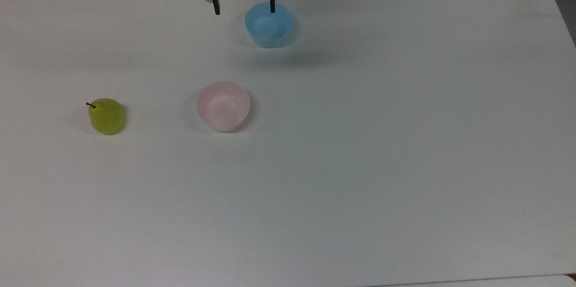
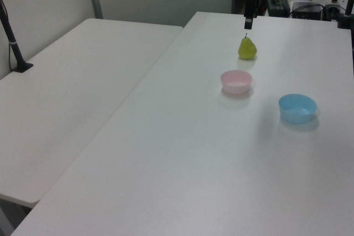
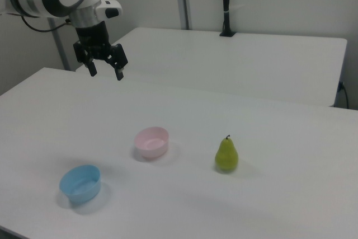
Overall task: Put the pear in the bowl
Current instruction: 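Move the gripper over the green pear and lower it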
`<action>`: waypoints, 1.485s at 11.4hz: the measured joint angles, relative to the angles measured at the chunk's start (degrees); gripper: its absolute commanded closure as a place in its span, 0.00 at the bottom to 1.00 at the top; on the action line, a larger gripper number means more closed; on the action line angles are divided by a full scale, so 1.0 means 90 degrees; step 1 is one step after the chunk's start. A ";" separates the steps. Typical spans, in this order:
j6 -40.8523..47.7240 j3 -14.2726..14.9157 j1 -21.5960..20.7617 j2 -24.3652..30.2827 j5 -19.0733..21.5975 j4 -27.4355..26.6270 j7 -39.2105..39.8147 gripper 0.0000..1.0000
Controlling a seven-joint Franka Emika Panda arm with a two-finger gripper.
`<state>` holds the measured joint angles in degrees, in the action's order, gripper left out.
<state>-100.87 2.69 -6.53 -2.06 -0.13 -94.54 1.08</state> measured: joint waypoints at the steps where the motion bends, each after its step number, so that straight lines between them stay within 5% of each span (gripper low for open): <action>1: 0.0000 0.0000 0.0000 0.0013 0.0000 0.0000 0.0000 0.00; 8: 0.0000 0.0031 0.0000 0.0013 0.0000 -0.0003 0.0079 0.00; 9: 0.0000 0.0072 0.0072 0.0012 -0.0001 -0.0012 0.0631 0.00; 12: -0.0016 0.0174 0.1029 -0.0126 -0.0052 0.0167 0.2897 0.00; 17: -0.0622 0.0303 0.2303 -0.1966 -0.0331 0.1122 0.3077 0.00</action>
<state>-106.47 5.41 14.20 -19.76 -3.11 -84.44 28.78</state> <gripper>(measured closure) 0.000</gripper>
